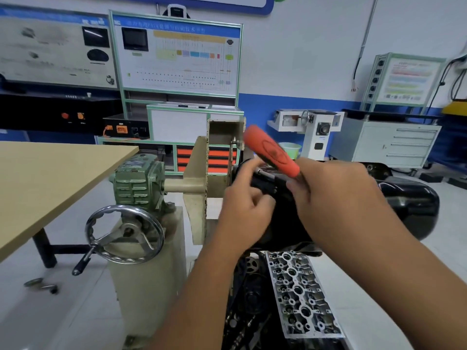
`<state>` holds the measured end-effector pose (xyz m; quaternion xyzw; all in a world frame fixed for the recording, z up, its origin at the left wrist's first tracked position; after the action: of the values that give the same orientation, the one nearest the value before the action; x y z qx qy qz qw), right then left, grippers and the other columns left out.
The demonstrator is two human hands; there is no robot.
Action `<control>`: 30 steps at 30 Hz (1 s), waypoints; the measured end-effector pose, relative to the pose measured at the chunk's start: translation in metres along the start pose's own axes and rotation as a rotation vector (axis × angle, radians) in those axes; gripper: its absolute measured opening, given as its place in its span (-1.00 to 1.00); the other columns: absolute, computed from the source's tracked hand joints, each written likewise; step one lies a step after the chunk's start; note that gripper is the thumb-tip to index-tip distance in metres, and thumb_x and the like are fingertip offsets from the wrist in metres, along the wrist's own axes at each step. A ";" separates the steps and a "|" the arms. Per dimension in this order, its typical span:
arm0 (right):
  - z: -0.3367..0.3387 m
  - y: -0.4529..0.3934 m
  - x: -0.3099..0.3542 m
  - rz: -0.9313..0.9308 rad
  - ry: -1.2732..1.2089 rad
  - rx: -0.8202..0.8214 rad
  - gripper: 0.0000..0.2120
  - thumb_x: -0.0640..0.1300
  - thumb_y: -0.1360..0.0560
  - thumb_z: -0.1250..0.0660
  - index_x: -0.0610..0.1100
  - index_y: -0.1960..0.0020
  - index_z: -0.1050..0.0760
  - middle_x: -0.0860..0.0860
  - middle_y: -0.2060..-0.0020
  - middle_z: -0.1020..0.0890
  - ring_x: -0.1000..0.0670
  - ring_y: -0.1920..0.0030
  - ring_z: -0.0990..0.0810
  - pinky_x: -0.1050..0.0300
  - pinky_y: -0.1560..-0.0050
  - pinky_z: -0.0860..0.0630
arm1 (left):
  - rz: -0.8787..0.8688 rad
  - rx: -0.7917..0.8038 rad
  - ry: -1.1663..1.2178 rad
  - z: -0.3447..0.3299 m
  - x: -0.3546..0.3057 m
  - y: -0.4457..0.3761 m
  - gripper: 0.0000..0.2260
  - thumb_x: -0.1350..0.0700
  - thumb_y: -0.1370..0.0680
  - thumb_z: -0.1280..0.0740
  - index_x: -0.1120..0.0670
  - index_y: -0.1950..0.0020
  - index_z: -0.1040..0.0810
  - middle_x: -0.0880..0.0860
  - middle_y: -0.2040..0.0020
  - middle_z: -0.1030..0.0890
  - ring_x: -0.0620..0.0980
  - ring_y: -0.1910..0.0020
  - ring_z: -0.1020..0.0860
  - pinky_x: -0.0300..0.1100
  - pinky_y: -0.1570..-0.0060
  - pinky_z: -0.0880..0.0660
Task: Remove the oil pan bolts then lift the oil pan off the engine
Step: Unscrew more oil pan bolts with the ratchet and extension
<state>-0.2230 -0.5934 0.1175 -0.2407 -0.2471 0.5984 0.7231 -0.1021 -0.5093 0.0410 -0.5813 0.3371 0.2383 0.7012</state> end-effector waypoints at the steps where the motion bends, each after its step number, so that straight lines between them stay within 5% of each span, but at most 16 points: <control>1: -0.002 0.000 -0.006 -0.013 -0.011 -0.038 -0.91 -0.10 -0.59 -0.29 -0.05 0.07 -0.53 -0.02 0.35 -0.43 -0.22 0.31 -0.45 0.07 0.38 -0.25 | 0.062 -0.068 -0.021 0.003 0.012 -0.005 -0.65 0.22 -0.45 -0.27 0.10 -0.24 -0.52 -0.19 0.50 -0.47 -0.18 0.54 -0.41 -0.32 0.51 -0.39; 3: -0.005 0.002 -0.013 0.010 -0.061 -0.072 -0.84 -0.11 -0.56 -0.27 -0.01 0.00 -0.64 -0.03 0.29 -0.50 -0.25 0.24 -0.54 0.04 0.30 -0.39 | 0.166 -0.188 -0.013 0.011 0.034 -0.018 -0.75 0.25 -0.52 -0.39 0.13 -0.20 -0.56 -0.04 0.33 -0.63 0.00 0.36 -0.60 -0.05 0.33 -0.61; 5: -0.009 0.004 -0.016 0.044 -0.080 -0.035 -0.81 -0.07 -0.54 -0.33 0.05 -0.11 -0.64 -0.03 0.24 -0.61 -0.25 0.16 -0.61 0.02 0.22 -0.48 | 0.215 -0.198 -0.075 0.016 0.050 -0.029 -0.79 0.26 -0.53 -0.44 0.11 -0.15 -0.61 -0.03 0.25 -0.66 -0.15 0.24 -0.65 -0.18 0.21 -0.62; 7: -0.012 0.003 -0.019 0.047 -0.090 0.024 -0.81 -0.02 -0.56 -0.38 0.08 -0.17 -0.60 -0.01 0.19 -0.68 -0.21 0.07 -0.64 0.01 0.13 -0.54 | 0.192 -0.227 -0.218 0.015 0.051 -0.036 -0.89 0.21 -0.52 -0.42 0.06 0.00 -0.69 -0.22 0.43 -0.56 -0.33 0.39 -0.53 -0.47 0.43 -0.39; 11: -0.012 0.003 -0.029 0.043 -0.197 -0.022 -0.88 -0.10 -0.57 -0.42 -0.01 -0.08 -0.68 -0.02 0.24 -0.71 -0.17 0.11 -0.66 -0.05 0.07 -0.60 | 0.284 -0.330 -0.210 0.000 0.051 -0.046 -0.68 0.19 -0.51 -0.44 -0.06 0.43 -0.58 -0.15 0.54 -0.51 -0.15 0.48 -0.46 -0.30 0.44 -0.37; 14: -0.007 0.003 -0.042 0.016 -0.264 -0.076 -0.88 -0.15 -0.50 -0.45 0.02 0.02 -0.72 0.10 0.31 -0.70 0.02 0.20 -0.68 0.09 0.13 -0.60 | 0.366 -0.316 -0.074 -0.009 0.051 -0.053 -0.77 0.17 -0.50 -0.40 0.09 0.37 -0.59 0.05 0.43 -0.57 0.07 0.35 -0.52 -0.18 0.30 -0.44; 16: 0.001 -0.003 -0.052 -0.049 -0.363 -0.112 -0.82 -0.14 -0.49 -0.48 0.16 0.06 -0.72 0.22 0.42 -0.63 0.21 0.30 -0.61 0.36 0.28 -0.49 | 0.350 -0.351 -0.062 -0.012 0.045 -0.053 -0.75 0.09 -0.45 -0.39 0.11 0.43 -0.56 0.02 0.47 -0.57 -0.11 0.43 -0.49 -0.22 0.33 -0.46; 19: 0.003 -0.021 -0.069 -0.185 -0.580 -0.198 -0.86 0.06 -0.47 -0.49 0.28 0.02 -0.62 0.07 0.36 -0.68 0.05 0.40 -0.57 -0.01 0.22 -0.62 | 0.301 -0.407 -0.207 -0.015 0.038 -0.054 -0.71 0.06 -0.45 -0.47 0.18 0.41 -0.59 0.11 0.47 -0.54 -0.01 0.51 -0.39 -0.15 0.46 -0.36; 21: -0.003 -0.038 -0.078 -0.289 -0.763 -0.237 -0.89 0.08 -0.44 -0.45 0.19 0.03 -0.66 -0.03 0.32 -0.71 -0.01 0.45 -0.53 -0.09 0.26 -0.58 | 0.308 -0.410 -0.290 -0.017 0.036 -0.059 -0.67 0.03 -0.46 -0.48 0.17 0.44 -0.56 0.10 0.51 -0.51 0.06 0.50 -0.44 -0.16 0.50 -0.35; 26: -0.027 -0.077 -0.078 -0.482 -1.270 -0.098 -0.96 -0.17 -0.59 -0.42 -0.15 -0.01 -0.62 -0.24 0.31 -0.67 0.04 0.59 -0.25 0.20 0.51 -0.25 | 0.311 -0.393 -0.554 -0.019 0.032 -0.065 -0.65 0.01 -0.53 -0.35 0.12 0.41 -0.44 -0.02 0.50 -0.37 0.00 0.50 -0.37 -0.23 0.46 -0.19; 30: -0.040 -0.089 -0.086 -0.596 -1.416 -0.013 -0.93 -0.21 -0.60 -0.40 -0.16 -0.08 -0.55 -0.29 0.35 -0.64 0.05 0.61 -0.27 0.26 0.56 -0.23 | 0.288 -0.368 -0.669 -0.017 0.030 -0.068 -0.67 -0.04 -0.57 -0.29 0.09 0.35 -0.45 0.00 0.42 -0.41 0.01 0.42 -0.41 -0.19 0.45 -0.17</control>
<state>-0.1444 -0.6953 0.1384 0.2722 -0.7093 0.3882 0.5217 -0.0363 -0.5421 0.0613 -0.5342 0.1200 0.5664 0.6160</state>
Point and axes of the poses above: each hand's wrist, its own y-axis away from the middle knuckle, its own z-axis out of the back of the hand, x = y × z, the point moved 1 cm from there along -y, towards the middle knuckle
